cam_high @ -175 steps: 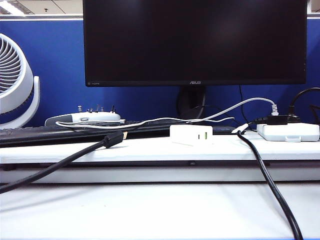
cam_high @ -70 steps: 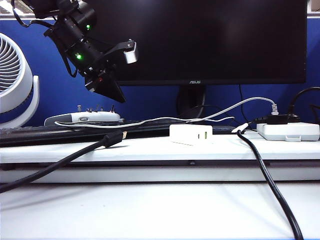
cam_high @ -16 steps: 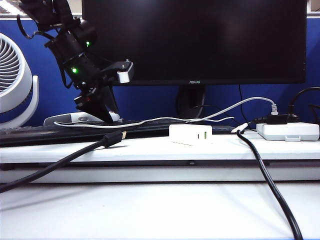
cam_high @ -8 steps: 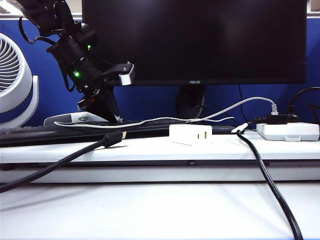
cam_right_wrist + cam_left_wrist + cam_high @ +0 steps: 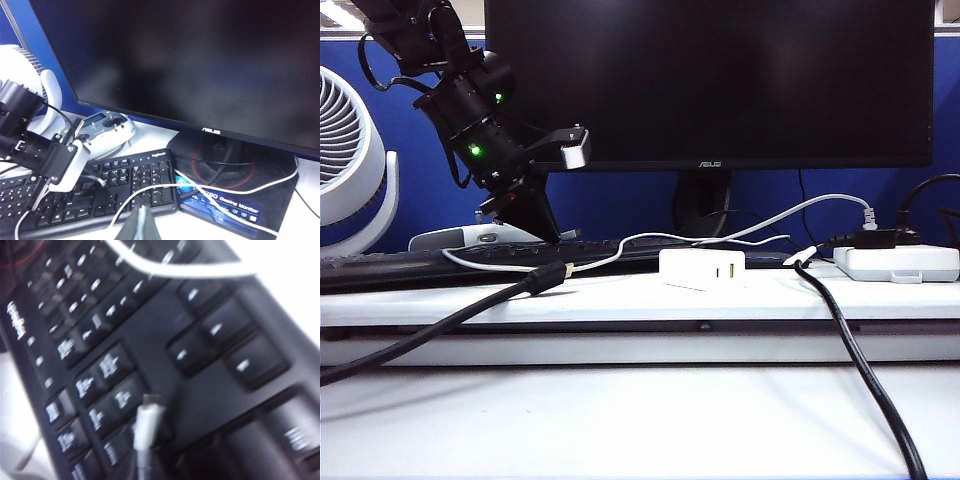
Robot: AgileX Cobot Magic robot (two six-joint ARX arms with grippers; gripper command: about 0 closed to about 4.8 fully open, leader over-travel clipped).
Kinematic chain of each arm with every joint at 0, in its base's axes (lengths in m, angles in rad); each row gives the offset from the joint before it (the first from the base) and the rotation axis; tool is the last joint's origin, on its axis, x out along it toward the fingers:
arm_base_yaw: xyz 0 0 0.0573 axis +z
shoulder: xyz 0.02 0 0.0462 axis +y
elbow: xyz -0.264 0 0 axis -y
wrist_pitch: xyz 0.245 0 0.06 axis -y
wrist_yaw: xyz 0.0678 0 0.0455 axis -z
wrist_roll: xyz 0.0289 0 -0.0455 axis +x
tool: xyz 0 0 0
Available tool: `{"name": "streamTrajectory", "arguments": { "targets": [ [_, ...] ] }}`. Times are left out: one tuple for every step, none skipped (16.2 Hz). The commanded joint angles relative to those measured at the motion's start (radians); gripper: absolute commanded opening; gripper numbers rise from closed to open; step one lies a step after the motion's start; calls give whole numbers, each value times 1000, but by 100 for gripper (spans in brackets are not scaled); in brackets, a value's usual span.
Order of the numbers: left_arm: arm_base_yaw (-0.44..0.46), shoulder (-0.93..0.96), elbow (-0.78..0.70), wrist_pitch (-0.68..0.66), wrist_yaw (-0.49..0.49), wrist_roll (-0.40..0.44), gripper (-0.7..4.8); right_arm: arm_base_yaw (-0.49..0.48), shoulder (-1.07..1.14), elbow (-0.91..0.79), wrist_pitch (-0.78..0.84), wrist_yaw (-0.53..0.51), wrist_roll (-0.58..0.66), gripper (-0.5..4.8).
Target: Pick up the Type-C charging cable and the charging base, insert one end of the Type-C charger into the corresponding slot on the base, and finally place the plugged-in charger back on the table.
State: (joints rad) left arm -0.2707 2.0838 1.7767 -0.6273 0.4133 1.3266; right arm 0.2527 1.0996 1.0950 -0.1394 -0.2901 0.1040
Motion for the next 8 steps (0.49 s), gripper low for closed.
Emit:
{"name": "streamTrajectory", "arguments": {
  "targets": [
    [-1,-47,1,0,43,-59,50,0,-3,6,18,-2,0,-1],
    [-1,-63,1,-1,71,-100,48,0,-3,6,17,-2,0,-1],
    [-1,-80,1,-2,97,-139,47,0,-3,6,17,-2,0,-1],
    [-2,-100,1,-3,141,-185,47,0,-3,6,17,-2,0,-2],
    [-2,-116,1,-3,192,-231,46,0,-3,6,16,-2,0,-1],
    [-2,-135,1,-3,280,-298,47,0,-3,6,16,-3,0,-1],
    [-2,-149,1,-2,357,-348,47,0,-3,6,16,-4,0,-2],
    [-2,-161,1,-2,429,-395,47,0,-3,6,16,-5,0,-1]
  ]
}}
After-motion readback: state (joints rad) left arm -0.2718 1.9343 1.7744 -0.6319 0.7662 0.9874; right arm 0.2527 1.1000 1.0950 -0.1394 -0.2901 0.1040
